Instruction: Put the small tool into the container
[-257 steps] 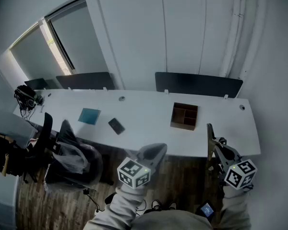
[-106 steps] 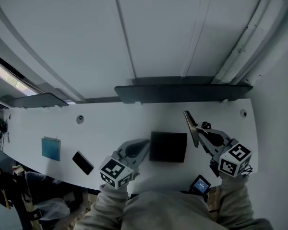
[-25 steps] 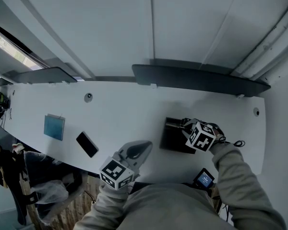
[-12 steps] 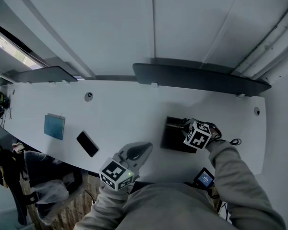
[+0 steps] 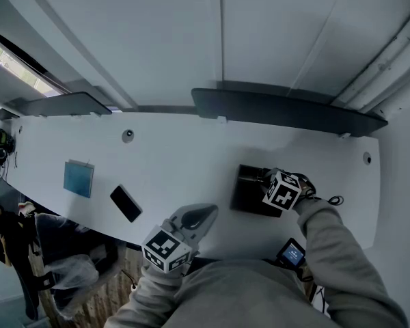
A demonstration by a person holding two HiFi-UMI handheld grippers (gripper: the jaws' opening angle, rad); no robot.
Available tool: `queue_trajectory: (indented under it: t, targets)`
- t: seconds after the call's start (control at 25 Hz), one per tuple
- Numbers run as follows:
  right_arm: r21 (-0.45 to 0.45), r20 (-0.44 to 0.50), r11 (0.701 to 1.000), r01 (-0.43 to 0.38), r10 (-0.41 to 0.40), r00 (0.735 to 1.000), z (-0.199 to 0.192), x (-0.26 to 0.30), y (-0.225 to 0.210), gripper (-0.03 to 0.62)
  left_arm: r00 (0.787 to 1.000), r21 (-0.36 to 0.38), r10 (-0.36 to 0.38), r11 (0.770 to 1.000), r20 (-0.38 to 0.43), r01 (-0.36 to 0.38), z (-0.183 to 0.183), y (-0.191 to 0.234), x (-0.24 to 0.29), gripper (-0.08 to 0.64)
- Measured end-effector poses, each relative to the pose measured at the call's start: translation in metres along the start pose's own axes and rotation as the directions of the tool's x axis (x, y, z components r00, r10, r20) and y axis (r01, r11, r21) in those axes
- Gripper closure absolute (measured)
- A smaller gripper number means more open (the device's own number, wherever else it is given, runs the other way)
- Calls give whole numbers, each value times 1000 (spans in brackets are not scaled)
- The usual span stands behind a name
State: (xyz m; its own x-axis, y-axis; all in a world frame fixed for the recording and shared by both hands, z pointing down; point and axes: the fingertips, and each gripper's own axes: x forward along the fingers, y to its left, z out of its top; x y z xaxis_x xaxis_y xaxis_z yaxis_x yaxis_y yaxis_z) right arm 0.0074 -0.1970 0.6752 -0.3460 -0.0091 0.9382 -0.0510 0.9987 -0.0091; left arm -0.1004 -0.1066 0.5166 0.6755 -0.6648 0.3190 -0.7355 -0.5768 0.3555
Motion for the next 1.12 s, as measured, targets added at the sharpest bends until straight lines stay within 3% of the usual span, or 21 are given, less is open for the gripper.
queue_trajectory:
  t: [0.4, 0.6, 0.76, 0.96, 1.12]
  targets:
    - [18, 14, 1000, 6, -6, 1000, 0, 0, -1, 569, 1000, -2, 2, 1000, -5, -2, -4, -4, 2, 558]
    - [139, 68, 990, -18, 9, 998, -1, 2, -5, 568, 1000, -3, 6, 1000, -3, -6, -4, -7, 3, 558]
    - [177, 91, 984, -14, -2, 996, -5, 1, -6, 563, 1000, -5, 0, 1000, -11, 0, -8, -14, 7, 558]
    - [283, 157, 957, -70, 25, 987, -2, -4, -5, 463, 1000, -22, -25, 999, -11, 25, -6, -21, 7, 558]
    - [305, 176, 951, -53, -2, 984, 2, -10, -11, 408, 999, -17, -31, 999, -10, 31, -5, -25, 5, 558]
